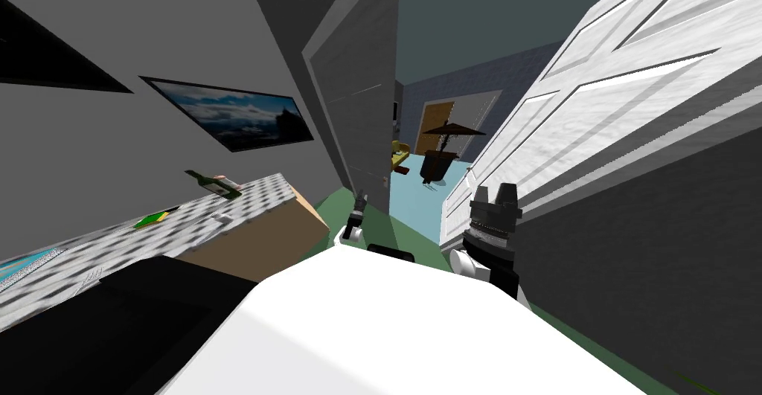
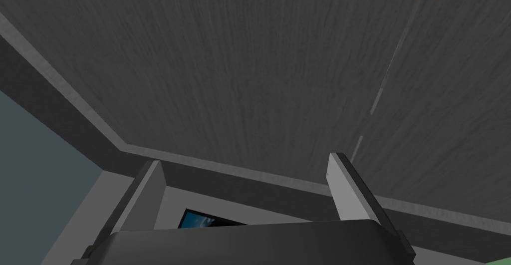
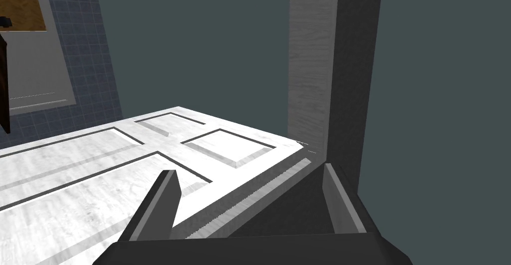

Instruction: Push the door open

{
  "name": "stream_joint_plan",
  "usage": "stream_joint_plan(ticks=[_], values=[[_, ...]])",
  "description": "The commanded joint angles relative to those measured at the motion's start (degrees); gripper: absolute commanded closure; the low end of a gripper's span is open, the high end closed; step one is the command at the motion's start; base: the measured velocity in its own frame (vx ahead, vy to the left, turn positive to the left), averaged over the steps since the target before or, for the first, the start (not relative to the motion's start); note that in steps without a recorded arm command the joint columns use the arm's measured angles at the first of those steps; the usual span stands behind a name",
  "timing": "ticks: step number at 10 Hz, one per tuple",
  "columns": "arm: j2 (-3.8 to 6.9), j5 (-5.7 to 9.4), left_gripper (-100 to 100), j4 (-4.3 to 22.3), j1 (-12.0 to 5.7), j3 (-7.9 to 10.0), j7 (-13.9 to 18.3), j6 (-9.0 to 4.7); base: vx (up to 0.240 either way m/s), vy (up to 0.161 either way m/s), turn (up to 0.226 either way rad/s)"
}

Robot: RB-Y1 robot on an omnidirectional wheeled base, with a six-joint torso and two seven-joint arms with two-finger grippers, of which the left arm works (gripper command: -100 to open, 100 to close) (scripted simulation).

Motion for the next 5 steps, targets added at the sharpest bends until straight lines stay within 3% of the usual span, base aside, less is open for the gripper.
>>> stream_joint_plan(ticks=[1, 5], values=[[0.07, 0.05, -100, 2.9, -1.14, -0.01, -0.2, -0.28, 0.060, 0.065, -0.194], [0.20, 0.21, -100, 10.1, -4.06, 0.04, -0.6, -1.31, 0.069, 0.080, -0.163]])
